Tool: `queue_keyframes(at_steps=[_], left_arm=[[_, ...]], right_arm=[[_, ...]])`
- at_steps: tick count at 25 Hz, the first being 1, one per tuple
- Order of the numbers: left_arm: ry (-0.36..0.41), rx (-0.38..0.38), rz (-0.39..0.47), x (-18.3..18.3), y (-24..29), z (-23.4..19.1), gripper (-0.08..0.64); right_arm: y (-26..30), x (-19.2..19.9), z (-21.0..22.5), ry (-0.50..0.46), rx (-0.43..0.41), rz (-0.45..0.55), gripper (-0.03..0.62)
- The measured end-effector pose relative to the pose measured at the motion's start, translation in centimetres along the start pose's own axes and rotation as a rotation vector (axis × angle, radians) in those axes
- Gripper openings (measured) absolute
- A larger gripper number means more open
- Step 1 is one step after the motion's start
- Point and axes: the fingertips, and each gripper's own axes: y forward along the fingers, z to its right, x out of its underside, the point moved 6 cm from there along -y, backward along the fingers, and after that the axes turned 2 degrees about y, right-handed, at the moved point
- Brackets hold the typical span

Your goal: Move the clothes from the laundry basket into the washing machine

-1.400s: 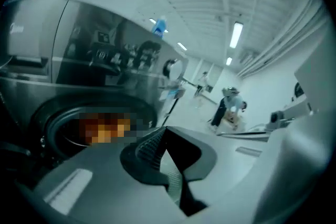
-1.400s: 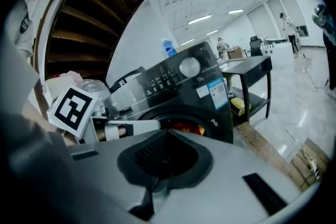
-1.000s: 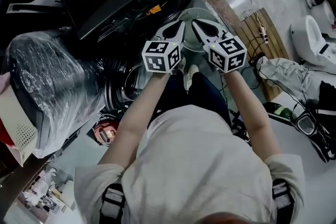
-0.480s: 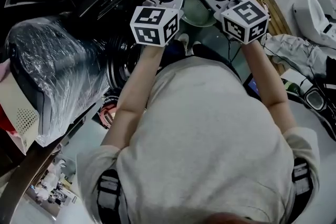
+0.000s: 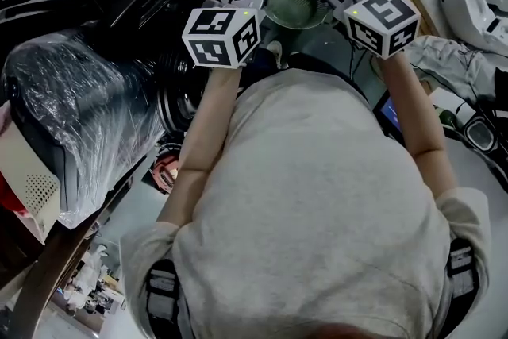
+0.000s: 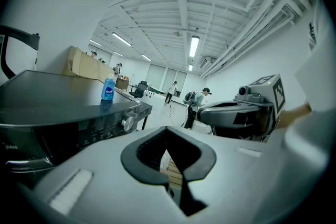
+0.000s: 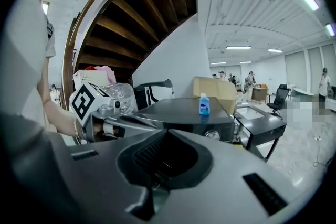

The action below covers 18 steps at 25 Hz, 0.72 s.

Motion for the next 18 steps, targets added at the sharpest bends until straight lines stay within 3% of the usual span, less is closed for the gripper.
queue_keyframes(at_steps=[18], left_arm=[[-0.022,0.030,-0.031,0.9,0.7,0.9,0.009]], right_arm=[[-1.1,0.7,0.6,-0.071,-0.065,-0.086,0.006]])
